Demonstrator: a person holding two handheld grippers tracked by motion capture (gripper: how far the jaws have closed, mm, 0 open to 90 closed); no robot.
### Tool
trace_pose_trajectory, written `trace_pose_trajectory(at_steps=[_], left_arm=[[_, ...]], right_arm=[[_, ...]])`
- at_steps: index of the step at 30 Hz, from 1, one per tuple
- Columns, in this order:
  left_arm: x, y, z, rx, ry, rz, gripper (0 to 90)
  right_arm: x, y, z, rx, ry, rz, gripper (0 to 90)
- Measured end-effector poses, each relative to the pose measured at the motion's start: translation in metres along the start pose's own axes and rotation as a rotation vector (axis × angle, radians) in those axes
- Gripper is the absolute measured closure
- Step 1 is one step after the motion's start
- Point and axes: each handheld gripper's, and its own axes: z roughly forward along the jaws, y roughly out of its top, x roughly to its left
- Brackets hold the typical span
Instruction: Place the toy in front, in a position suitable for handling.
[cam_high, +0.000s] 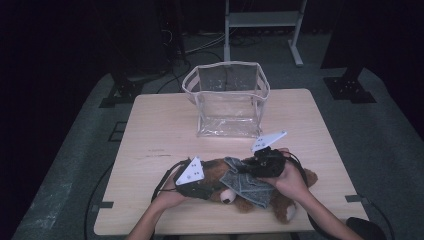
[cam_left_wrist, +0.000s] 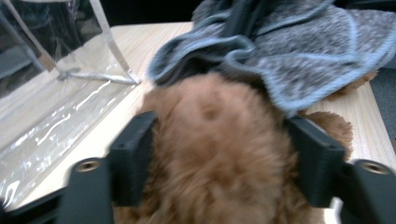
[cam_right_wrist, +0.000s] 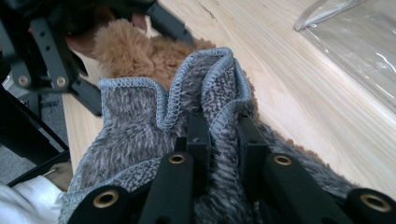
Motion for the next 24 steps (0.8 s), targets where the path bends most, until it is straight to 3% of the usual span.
trace_pose_trajectory(at_steps=[2, 4, 6, 8, 10, 13, 17, 22, 24], left_arm=[[0.001, -0.002, 0.000, 0.001, -0.014, -0.025, 23.7], [-0.002, -0.003, 0.000, -0.003, -0.012, -0.006, 33.9], [-0.003, -0.003, 0.001, -0.014, 0.002, 0.005, 44.7], [-0.003, -0.004, 0.002, -0.025, 0.009, 0.007, 47.9], [-0.003, -0.003, 0.002, -0.026, 0.009, 0.016, 48.5], [-0.005, -0.003, 0.002, -0.030, 0.012, 0.030, 48.5], [-0.004, -0.007, 0.001, -0.033, 0.013, 0.006, 48.4], [-0.002, -0.007, 0.000, -0.027, 0.018, 0.001, 48.3], [-0.003, -0.006, 0.000, -0.028, 0.015, 0.008, 48.2]], right_arm=[[0.001, -0.001, -0.004, 0.009, -0.011, -0.011, 78.3], [0.002, 0.001, -0.007, 0.030, -0.014, -0.014, 78.2], [0.008, 0.009, -0.016, -0.015, -0.038, -0.051, 78.6], [0.017, 0.022, -0.022, -0.071, -0.018, -0.066, 78.6], [0.026, 0.035, -0.017, -0.078, 0.000, -0.091, 78.4], [0.030, 0.042, 0.006, -0.041, 0.027, -0.099, 78.2], [0.024, 0.032, 0.020, -0.034, 0.051, -0.064, 78.3], [0.029, 0.014, 0.001, 0.023, -0.020, -0.110, 78.3], [0.028, 0.002, -0.005, 0.042, -0.021, -0.108, 78.3]])
